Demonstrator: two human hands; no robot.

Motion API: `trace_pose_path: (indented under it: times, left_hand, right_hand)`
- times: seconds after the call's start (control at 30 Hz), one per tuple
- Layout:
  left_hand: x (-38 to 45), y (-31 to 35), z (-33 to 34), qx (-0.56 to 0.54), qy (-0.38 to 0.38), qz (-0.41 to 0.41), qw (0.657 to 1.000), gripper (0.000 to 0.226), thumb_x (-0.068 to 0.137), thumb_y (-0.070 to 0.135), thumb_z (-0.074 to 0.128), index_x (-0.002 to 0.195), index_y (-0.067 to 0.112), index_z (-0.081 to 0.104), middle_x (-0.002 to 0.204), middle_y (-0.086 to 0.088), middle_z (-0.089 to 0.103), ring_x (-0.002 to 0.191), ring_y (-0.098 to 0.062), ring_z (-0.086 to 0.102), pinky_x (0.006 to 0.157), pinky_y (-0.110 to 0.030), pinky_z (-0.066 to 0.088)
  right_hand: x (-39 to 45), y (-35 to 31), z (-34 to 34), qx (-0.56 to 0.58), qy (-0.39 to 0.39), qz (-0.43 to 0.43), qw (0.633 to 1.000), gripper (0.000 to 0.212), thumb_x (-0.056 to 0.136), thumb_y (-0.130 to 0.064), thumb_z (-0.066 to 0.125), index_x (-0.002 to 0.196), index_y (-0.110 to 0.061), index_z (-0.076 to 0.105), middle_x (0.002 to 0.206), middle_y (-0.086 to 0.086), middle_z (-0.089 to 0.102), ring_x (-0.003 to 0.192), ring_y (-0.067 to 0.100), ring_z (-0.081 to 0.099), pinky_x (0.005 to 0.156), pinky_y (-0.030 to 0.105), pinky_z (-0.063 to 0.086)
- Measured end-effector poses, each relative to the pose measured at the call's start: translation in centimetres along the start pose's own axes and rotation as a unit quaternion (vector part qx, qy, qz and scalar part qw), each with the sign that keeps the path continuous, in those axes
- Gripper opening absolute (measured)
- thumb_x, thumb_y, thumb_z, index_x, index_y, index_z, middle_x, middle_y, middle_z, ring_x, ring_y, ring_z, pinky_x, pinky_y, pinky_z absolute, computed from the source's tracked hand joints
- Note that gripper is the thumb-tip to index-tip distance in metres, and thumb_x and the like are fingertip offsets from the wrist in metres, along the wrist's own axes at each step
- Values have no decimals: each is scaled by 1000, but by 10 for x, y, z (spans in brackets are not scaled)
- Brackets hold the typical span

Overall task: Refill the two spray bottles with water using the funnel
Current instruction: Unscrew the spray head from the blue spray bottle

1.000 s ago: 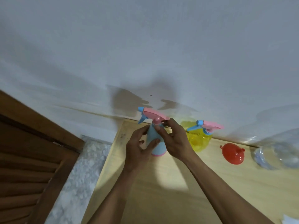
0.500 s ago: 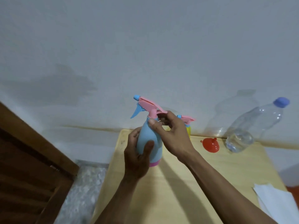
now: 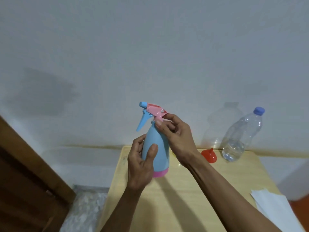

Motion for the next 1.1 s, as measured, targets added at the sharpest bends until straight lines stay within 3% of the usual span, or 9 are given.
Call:
trace_pose_path:
  times: [0.13, 0.23, 0.33, 0.5, 0.67, 0.73, 0.87, 0.97, 1.1]
  left_hand:
    - [4, 5, 10, -25, 4, -10, 1000, 47, 74, 56, 65, 114, 31, 59, 105, 7, 72, 95, -13, 71, 73, -27, 58]
    - [8, 5, 19, -36, 4, -15, 999, 48, 74, 56, 65, 114, 31, 58, 106, 2, 72, 94, -16, 72, 72, -28, 58]
    - [10, 2, 30, -48, -3, -23, 999, 51, 74, 57, 65, 117, 29, 58, 110, -2, 72, 96, -21, 72, 72, -31, 59]
    - [9, 2, 39, -45, -7, -21, 999, 51, 75, 58, 65, 117, 31, 57, 110, -3, 72, 96, -21, 72, 73, -34, 60]
    - [14, 2, 40, -33, -9, -19, 999, 45, 75, 60, 64, 114, 39, 57, 108, 3, 71, 94, -19, 72, 74, -36, 61]
    - [14, 3, 40, -30, -9, -19, 999, 44, 74, 61, 63, 113, 41, 57, 108, 4, 71, 94, -19, 71, 73, -36, 61]
    - [15, 4, 39, -24, -13, -11, 1000, 48, 74, 62, 62, 115, 40, 55, 109, 4, 70, 95, -18, 71, 73, -34, 61]
    - [16, 8, 37, -9, -16, 8, 1000, 46, 75, 62, 62, 115, 39, 56, 109, 2, 69, 95, -16, 70, 70, -27, 58]
    - [15, 8, 33, -1, -14, 19, 1000, 44, 75, 61, 62, 113, 41, 55, 109, 6, 69, 94, -10, 69, 67, -20, 55]
  right_hand:
    - [6, -4, 0, 22, 58, 1, 998, 29, 81, -29, 85, 102, -15, 70, 96, 5, 74, 86, 14, 67, 82, 33, 56]
    - [7, -7, -6, 14, 51, -7, 999, 17, 92, -27, 73, 107, -19, 73, 99, 0, 77, 89, 12, 69, 82, 30, 56]
    - [8, -6, -14, 8, 56, -6, 998, 14, 97, -22, 67, 111, -22, 64, 94, -4, 78, 82, 11, 71, 71, 24, 57]
    - [6, -7, -19, 7, 83, -11, 996, 17, 91, -37, 73, 99, -22, 71, 90, -4, 75, 82, 10, 70, 76, 31, 57]
    - [8, -7, -17, -4, 59, 23, 998, 44, 104, -44, 49, 95, -5, 68, 83, 9, 70, 73, 16, 65, 71, 36, 54]
    - [8, -8, -17, -3, 66, 16, 998, 40, 104, -43, 49, 94, -9, 69, 81, 2, 71, 72, 13, 65, 70, 32, 54]
    - [9, -9, -18, 13, 130, -19, 991, 20, 100, -38, 60, 101, -21, 69, 96, -3, 74, 88, 15, 68, 81, 36, 57]
    - [8, -13, -17, -10, 119, -32, 992, 24, 94, -43, 67, 100, -21, 72, 97, -8, 74, 92, 8, 68, 78, 27, 55]
    - [6, -21, -19, -52, 105, -59, 991, 21, 93, -36, 71, 107, -21, 74, 95, -12, 74, 92, 0, 67, 71, 12, 49]
Point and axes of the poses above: each hand's wrist, its own x-axis towards the middle knuckle, its own z-axis out of the palm, y = z × x, the point moved 3 cm from there along x, towards the middle knuckle
